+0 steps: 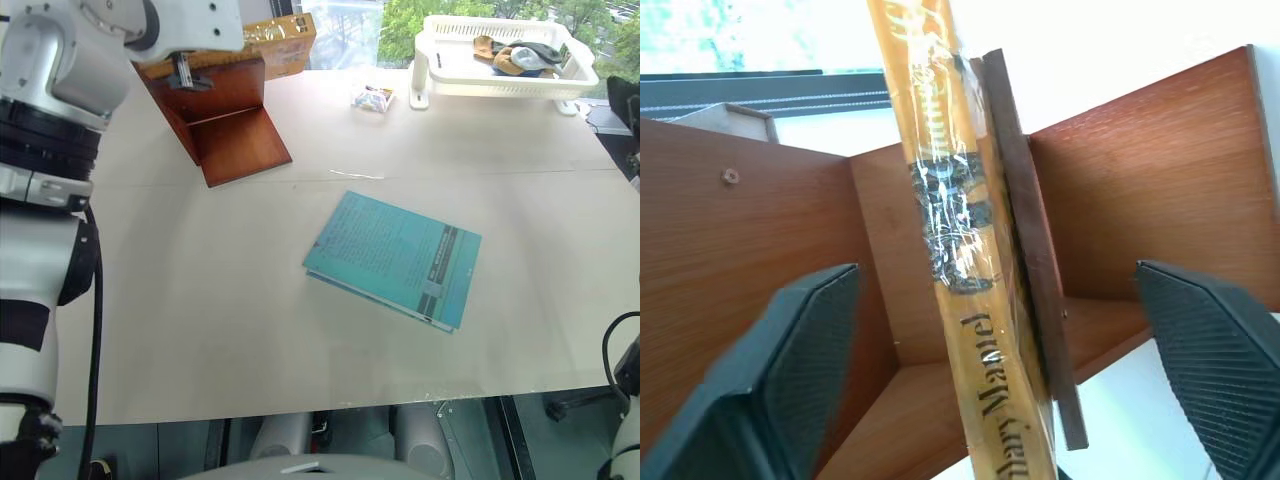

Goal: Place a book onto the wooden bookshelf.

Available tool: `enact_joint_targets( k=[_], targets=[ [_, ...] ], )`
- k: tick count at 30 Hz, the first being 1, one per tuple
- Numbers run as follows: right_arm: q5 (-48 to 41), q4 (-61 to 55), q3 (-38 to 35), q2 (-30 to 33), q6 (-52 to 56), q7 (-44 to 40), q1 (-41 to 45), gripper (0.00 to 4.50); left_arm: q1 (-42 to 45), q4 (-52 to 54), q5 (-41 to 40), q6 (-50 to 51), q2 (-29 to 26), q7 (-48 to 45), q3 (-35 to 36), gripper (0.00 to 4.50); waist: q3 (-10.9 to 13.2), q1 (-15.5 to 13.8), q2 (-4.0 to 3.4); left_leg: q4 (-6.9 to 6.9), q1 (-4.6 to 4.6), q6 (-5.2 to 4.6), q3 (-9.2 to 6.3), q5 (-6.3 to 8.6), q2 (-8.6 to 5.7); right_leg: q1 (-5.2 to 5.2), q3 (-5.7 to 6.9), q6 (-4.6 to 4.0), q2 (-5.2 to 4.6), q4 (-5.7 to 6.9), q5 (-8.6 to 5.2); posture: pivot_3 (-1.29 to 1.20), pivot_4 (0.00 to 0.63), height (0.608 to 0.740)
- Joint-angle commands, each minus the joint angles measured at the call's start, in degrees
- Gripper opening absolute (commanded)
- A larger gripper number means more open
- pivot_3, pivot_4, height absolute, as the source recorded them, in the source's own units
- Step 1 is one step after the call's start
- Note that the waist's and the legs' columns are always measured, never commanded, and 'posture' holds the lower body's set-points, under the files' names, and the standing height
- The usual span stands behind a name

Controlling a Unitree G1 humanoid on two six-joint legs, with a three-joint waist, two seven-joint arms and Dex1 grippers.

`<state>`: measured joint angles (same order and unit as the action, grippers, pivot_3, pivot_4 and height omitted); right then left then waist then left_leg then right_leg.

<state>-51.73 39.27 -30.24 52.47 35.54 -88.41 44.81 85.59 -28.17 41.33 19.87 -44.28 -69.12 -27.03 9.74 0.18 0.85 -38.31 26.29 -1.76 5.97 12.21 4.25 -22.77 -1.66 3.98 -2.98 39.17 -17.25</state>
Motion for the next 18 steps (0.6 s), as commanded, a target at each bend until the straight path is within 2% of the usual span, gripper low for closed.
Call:
enact_joint_targets(
  k=[1,5,7,9,12,15,18],
  targets=[
    [-0.8,-1.9,-1.5,0.4,-0.4,-2.3,0.9,4.50,0.8,1.8,0.0,0.0,-1.0,0.0,1.9,4.44,0.0,0.0,0.00,0.00,0.00,0.00,0.00,0.00,0.00,0.00,0.00,0.00,0.00,0.00,0.00,0.00,0.150,0.740],
    [-0.9,-2.6,-1.7,0.5,-0.2,-1.9,0.6,4.50,0.7,1.6,-1.0,-2.5,-1.8,3.0,3.4,4.44,0.0,0.0,0.00,-0.01,0.00,0.00,0.00,0.00,0.00,0.00,0.00,0.00,0.00,0.01,0.00,0.00,0.150,0.740],
    [-1.3,-3.3,-2.3,0.8,0.1,-1.4,0.1,4.50,1.7,1.0,-3.6,-6.8,-1.7,9.4,6.6,4.44,0.0,0.0,0.01,-0.01,0.00,0.00,-0.01,0.00,0.00,0.00,0.00,0.00,0.00,0.02,0.00,0.00,0.150,0.740],
    [-2.1,-4.3,-3.4,1.3,1.1,-1.0,-1.0,4.50,1.9,1.7,-8.1,-10.1,-1.2,12.8,10.8,4.44,0.0,-0.1,0.01,-0.01,0.00,0.00,-0.02,0.00,0.01,-0.01,0.00,0.00,-0.02,0.02,0.00,0.00,0.150,0.740],
    [-2.7,-6.6,-4.9,1.8,2.6,-0.2,-4.2,4.50,-2.2,6.2,-17.0,-9.6,-1.2,9.4,16.8,4.44,0.0,-0.2,0.00,-0.01,0.01,0.00,0.00,0.00,-0.01,0.00,0.01,0.00,-0.05,0.01,0.00,0.00,0.150,0.740],
    [-3.9,-8.7,-7.2,2.0,3.7,1.1,-7.0,4.50,-9.5,14.1,-25.5,-4.4,-1.0,6.5,22.9,4.44,-0.1,-0.1,-0.21,-0.02,-0.03,0.00,0.01,0.00,0.00,0.02,0.00,0.00,-0.05,0.05,0.00,0.00,0.150,0.740],
    [-5.2,-11.3,-9.1,2.1,5.6,2.5,-10.3,4.50,-18.3,27.2,-37.2,13.6,1.5,3.1,30.0,4.44,-0.1,0.0,-0.22,-0.14,-0.16,0.01,0.02,-0.01,0.01,0.03,-0.04,-0.01,-0.04,0.42,-0.01,0.00,0.150,0.740]
  ],
)
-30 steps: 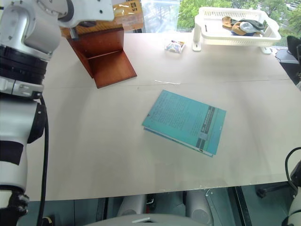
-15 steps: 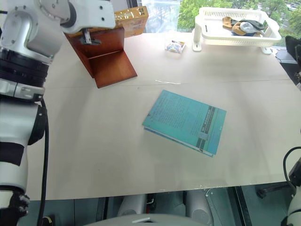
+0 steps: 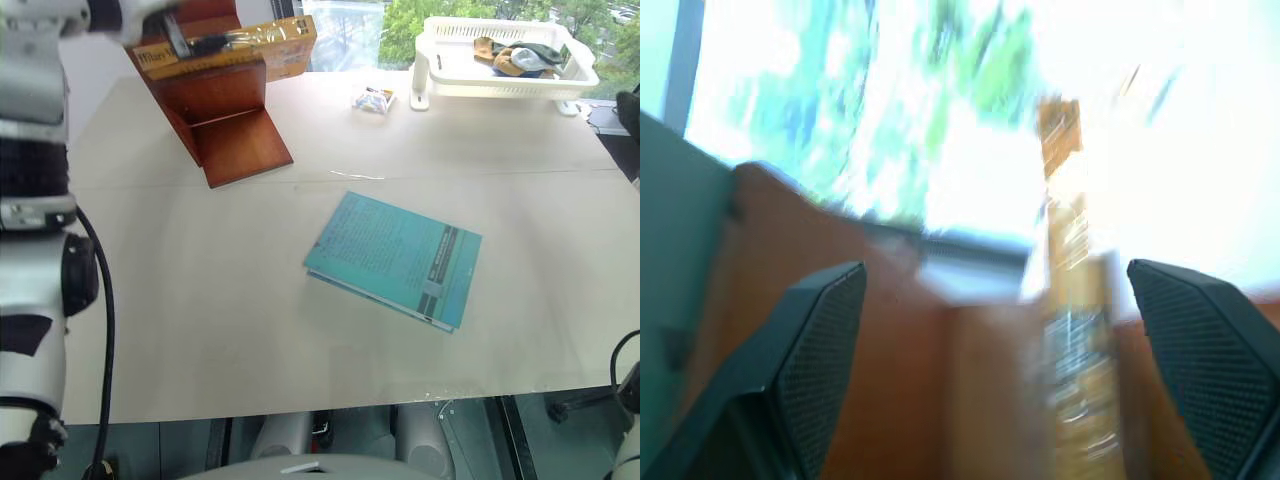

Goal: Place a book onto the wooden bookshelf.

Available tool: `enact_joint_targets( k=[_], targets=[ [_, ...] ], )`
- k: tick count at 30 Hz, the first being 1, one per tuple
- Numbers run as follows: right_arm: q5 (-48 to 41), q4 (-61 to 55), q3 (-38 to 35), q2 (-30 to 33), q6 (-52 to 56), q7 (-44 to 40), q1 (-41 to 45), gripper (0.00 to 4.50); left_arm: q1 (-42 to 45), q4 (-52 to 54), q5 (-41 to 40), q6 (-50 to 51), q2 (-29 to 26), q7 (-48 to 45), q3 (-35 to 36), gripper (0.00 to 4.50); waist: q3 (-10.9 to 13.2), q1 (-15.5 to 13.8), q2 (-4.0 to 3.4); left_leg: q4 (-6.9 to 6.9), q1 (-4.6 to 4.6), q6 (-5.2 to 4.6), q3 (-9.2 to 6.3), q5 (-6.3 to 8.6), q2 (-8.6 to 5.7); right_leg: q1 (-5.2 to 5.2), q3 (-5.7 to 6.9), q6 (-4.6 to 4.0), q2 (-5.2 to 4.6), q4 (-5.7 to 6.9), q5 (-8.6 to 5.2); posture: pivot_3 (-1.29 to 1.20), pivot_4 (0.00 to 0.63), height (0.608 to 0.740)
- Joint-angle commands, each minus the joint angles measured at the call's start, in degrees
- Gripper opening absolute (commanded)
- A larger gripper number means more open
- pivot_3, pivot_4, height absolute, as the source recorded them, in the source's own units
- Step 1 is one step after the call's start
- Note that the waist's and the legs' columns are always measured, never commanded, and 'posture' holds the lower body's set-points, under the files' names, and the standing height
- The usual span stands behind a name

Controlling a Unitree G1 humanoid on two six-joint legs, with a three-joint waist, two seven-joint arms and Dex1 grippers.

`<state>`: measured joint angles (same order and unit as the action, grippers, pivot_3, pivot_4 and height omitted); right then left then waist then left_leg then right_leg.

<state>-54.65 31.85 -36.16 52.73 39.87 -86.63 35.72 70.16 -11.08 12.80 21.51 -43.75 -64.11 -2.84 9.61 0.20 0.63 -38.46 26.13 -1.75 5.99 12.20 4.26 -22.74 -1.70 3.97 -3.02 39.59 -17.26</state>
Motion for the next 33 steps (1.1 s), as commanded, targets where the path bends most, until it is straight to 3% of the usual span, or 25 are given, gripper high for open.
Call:
enact_joint_targets(
  k=[1,5,9,16,21,27,33],
  targets=[
    [-2.4,-5.2,-3.6,1.6,1.8,0.9,-2.9,4.50,-7.1,14.0,-12.0,16.0,1.8,-2.2,7.8,4.44,0.0,0.1,0.00,-0.07,0.01,0.00,-0.02,0.00,0.00,0.00,0.01,0.00,0.00,0.10,0.00,0.00,0.150,0.740],
    [-2.3,-9.5,-4.4,0.8,2.4,2.3,-8.7,4.50,-21.1,21.4,-21.2,21.8,5.2,-0.1,13.7,4.44,0.0,0.4,-0.03,-0.28,-0.15,-0.01,-0.07,0.00,0.00,0.19,-0.02,0.01,0.01,0.29,0.00,0.00,0.150,0.740],
    [1.9,-13.3,-4.0,0.1,-1.7,4.4,-16.9,4.50,-38.2,23.7,-27.6,18.6,8.8,0.8,18.3,4.44,-0.1,0.6,-0.11,-0.31,-0.58,-0.07,-0.20,0.04,0.02,0.67,0.07,0.01,0.05,0.27,0.00,0.00,0.150,0.740],
    [12.5,-17.9,-2.1,1.0,-11.0,4.5,-34.1,4.50,-59.2,21.3,-28.2,11.9,10.6,5.5,17.1,4.44,-0.1,0.1,-0.05,-0.30,-0.79,-0.28,-0.34,0.17,-0.01,1.01,0.21,0.00,0.00,0.19,0.00,0.00,0.150,0.740],
    [19.8,-15.9,-1.2,2.4,-18.1,4.8,-42.3,4.50,-63.4,20.7,-28.5,8.8,9.6,7.4,16.3,4.44,-0.1,-0.1,-0.03,-0.27,-1.00,-0.28,-0.29,0.18,-0.04,1.15,0.17,-0.02,-0.05,0.18,-0.01,0.00,0.150,0.740],
    [20.4,-17.1,-2.4,2.0,-18.9,7.3,-43.6,4.50,-64.8,23.2,-31.7,9.7,10.4,8.8,14.7,4.44,-0.2,0.8,0.00,0.00,-1.48,-0.28,-0.28,0.19,-0.03,1.28,-0.29,-0.02,-0.02,0.18,-0.02,0.00,0.150,0.740],
    [19.5,-19.7,-4.0,1.3,-18.7,9.9,-44.5,4.50,-62.1,19.6,-31.6,8.4,7.6,8.0,11.6,4.44,-0.2,0.6,0.00,0.08,-1.46,-0.28,-0.21,0.19,-0.03,1.18,-0.39,-0.03,0.01,0.16,-0.02,0.00,0.150,0.740]
  ],
)
